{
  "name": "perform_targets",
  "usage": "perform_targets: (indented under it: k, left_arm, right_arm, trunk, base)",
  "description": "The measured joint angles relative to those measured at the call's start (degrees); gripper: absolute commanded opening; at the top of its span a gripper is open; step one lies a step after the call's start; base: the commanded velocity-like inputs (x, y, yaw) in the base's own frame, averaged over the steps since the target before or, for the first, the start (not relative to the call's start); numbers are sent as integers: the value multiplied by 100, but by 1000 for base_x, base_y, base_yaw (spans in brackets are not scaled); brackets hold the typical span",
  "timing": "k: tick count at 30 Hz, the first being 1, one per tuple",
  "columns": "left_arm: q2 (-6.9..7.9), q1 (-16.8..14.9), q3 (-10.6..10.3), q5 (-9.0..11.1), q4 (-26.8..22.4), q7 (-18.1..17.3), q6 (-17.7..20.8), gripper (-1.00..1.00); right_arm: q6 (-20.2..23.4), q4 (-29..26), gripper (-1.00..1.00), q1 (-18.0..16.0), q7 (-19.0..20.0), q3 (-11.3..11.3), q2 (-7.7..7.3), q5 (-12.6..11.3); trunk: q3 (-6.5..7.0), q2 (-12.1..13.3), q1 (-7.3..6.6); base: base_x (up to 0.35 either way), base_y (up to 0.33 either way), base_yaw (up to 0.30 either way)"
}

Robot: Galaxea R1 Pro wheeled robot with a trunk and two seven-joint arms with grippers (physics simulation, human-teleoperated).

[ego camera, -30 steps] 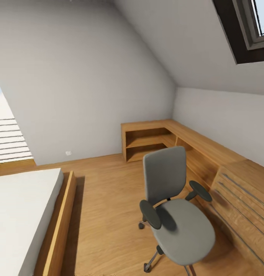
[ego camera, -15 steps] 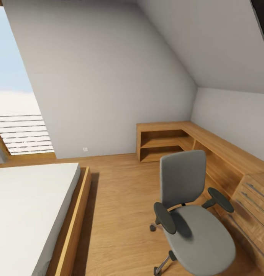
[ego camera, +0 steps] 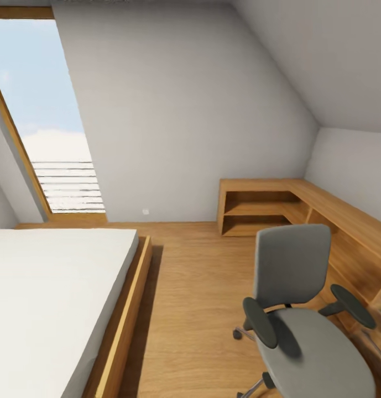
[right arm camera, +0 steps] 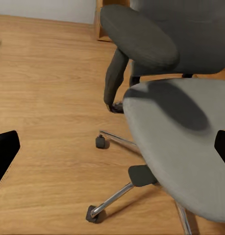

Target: In the bedroom, organize the workspace by keeping the computer under the desk, ensuring the monitor is on the desk, placing the keyboard on the desk next to the monitor, placing the mouse on the desk next to the keyboard, moving the folder from the swivel chair onto the desk next to the mouse, stacking the notebook on top of the folder with the pen on top of the notebook, and positioning the swivel chair next to the desk.

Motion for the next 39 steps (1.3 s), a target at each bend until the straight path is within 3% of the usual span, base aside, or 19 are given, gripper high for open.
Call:
perform_targets:
  k: [24,39]
  left_arm:
    - [0,0,0,-8,0,1,4,100]
    - [0,0,0,-7,1,1,5,100]
  right_arm:
    - [0,-2,100,-1,8,0,-10,0]
    - [-1,-6,100,0,16,9,-41,1]
  trunk:
    - [0,0,0]
    - [42,0,0]
  base:
    - [0,0,260]
    - [0,0,-87]
